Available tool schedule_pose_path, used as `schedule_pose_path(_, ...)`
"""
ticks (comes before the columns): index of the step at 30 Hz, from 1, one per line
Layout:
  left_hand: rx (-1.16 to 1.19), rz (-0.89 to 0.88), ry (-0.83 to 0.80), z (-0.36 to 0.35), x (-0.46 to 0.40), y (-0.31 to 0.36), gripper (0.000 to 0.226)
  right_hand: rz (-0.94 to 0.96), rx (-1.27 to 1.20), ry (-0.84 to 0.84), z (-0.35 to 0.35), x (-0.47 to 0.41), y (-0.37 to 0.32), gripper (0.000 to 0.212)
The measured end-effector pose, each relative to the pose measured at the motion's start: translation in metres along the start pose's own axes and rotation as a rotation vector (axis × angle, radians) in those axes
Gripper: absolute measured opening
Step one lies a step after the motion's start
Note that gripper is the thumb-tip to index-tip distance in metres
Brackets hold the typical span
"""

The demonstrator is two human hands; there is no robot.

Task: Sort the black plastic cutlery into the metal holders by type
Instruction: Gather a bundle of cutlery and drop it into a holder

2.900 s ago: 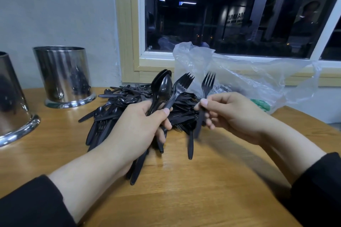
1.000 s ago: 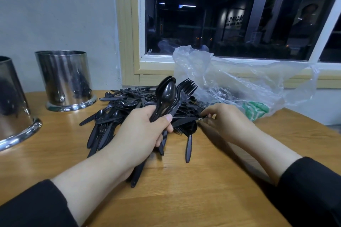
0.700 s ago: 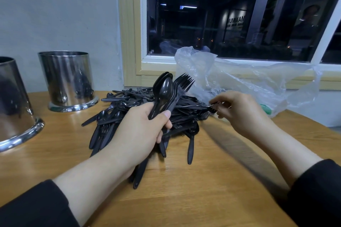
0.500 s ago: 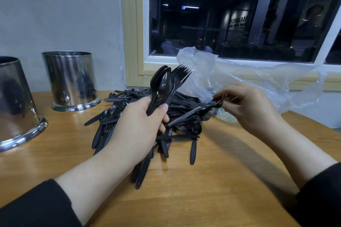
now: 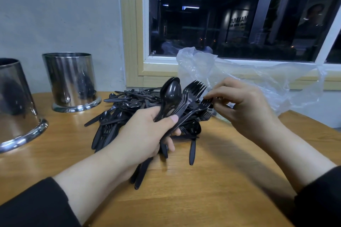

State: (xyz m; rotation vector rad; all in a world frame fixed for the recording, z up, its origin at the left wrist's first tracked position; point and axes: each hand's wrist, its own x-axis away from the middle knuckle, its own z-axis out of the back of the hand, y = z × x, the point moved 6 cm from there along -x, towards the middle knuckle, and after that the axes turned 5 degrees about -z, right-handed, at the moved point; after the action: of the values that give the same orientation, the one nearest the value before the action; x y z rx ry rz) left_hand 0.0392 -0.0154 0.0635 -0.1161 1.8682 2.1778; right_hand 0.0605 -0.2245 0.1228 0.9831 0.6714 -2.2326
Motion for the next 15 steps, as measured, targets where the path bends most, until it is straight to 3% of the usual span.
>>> schedule_pose_path(15, 0.220, 0.152, -0.255, -0.012, 0.003, -0.008, 0.022, 0.029, 0.098, 0.049, -0.006, 0.003, -0.010, 0.025)
